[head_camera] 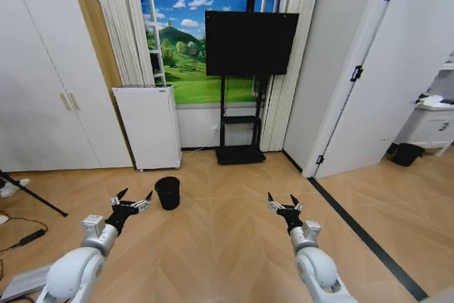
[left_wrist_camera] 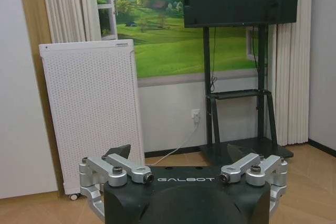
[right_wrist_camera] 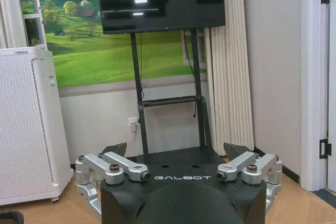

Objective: Pick up the trash bin and place the garbage on the floor into it.

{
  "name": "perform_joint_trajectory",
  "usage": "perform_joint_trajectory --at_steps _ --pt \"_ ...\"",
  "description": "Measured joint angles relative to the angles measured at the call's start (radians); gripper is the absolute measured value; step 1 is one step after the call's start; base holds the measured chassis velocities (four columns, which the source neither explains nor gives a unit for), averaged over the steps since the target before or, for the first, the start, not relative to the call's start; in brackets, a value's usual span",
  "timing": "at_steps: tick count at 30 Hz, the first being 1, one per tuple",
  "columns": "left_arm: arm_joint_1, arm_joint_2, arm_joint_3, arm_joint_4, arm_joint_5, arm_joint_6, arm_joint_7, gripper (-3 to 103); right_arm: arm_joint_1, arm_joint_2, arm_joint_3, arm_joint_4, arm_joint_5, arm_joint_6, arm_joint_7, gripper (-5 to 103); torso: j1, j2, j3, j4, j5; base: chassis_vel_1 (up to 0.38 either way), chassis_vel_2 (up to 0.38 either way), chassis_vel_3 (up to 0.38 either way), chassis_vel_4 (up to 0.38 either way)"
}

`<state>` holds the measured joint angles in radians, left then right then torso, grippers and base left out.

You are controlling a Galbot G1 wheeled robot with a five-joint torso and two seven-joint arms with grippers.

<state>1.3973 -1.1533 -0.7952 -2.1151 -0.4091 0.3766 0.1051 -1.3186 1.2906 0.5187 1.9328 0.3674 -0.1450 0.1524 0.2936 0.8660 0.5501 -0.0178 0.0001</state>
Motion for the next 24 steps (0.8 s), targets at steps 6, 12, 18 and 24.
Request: perform_joint_trajectory --at_steps 6,12,18,24 --pt "0.004 -0.003 0.001 -0.009 -0.008 0.004 -0.008 100 -0.004 0.001 -0.001 0.004 0.001 -0.001 0.000 100 0.000 0.000 0.000 0.0003 0.0000 -0.025 0.031 0.012 -0.014" --pt "0.004 -0.002 0.002 -0.014 -0.023 0.003 -0.016 100 -0.006 0.000 0.001 0.012 0.004 -0.001 0.000 100 -0.001 0.000 -0.001 0.0000 0.0000 0.000 0.000 0.000 0.000" --pt "0.008 -0.005 0.003 -0.018 -0.024 0.001 -0.018 100 -0.016 -0.001 0.006 0.021 0.004 -0.001 -0.001 100 -0.001 0.000 -0.001 0.0000 -0.0001 0.000 0.000 0.000 0.000" --pt "0.013 -0.010 0.007 -0.022 -0.019 0.002 -0.049 100 -0.021 0.000 0.012 0.029 0.010 -0.007 -0.001 100 -0.001 0.000 -0.001 0.0000 -0.0001 0.000 0.000 0.000 0.000"
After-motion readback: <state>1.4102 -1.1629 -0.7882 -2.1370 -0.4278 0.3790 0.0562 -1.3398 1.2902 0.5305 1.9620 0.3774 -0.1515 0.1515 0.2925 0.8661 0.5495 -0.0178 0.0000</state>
